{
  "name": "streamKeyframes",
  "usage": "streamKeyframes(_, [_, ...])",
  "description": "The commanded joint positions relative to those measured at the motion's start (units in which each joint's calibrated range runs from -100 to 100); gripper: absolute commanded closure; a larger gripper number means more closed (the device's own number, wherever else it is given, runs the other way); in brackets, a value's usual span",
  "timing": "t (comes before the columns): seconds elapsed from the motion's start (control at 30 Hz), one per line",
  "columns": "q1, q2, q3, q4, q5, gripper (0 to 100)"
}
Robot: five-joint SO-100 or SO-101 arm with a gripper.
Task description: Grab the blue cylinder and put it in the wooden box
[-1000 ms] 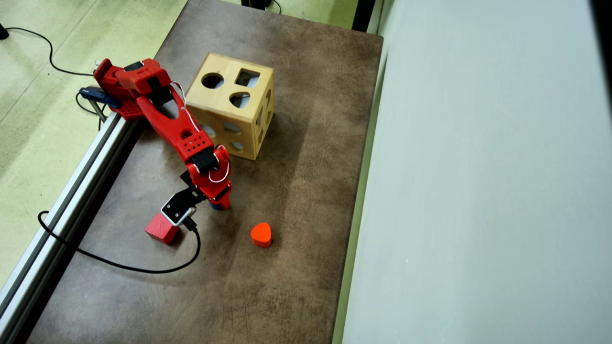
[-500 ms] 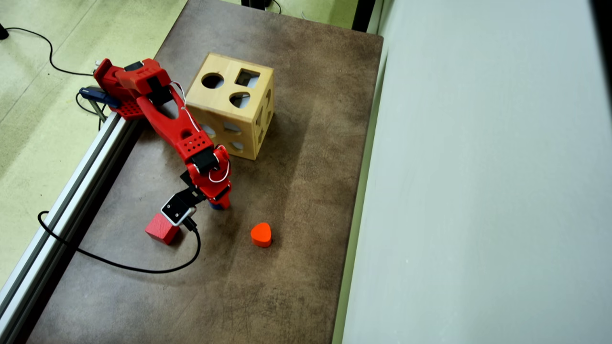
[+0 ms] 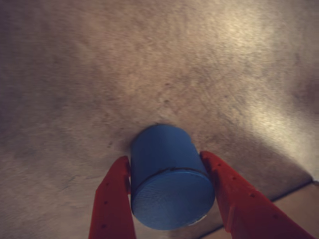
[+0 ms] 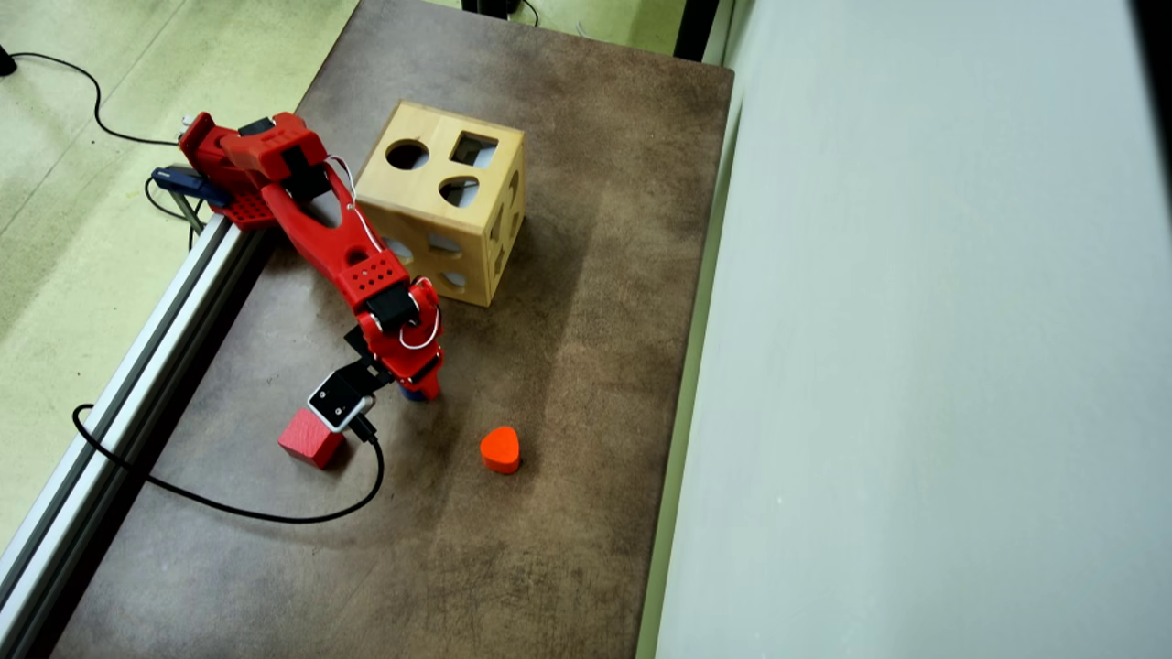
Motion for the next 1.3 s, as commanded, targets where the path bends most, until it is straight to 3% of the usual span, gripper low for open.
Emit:
streamKeyframes(0.0, [-0.3, -10.8, -2.0, 0.7, 0.2, 92])
streamKeyframes(0.2, [-0.3, -16.9, -1.2, 1.3, 0.3, 92])
streamKeyframes(0.47, [-0.3, -23.2, -2.2, 11.2, 0.3, 92])
streamKeyframes(0.83, [-0.5, -38.4, -1.5, 16.6, 0.4, 92])
streamKeyframes(1.27, [-11.0, -47.8, 4.2, 17.4, 1.6, 92])
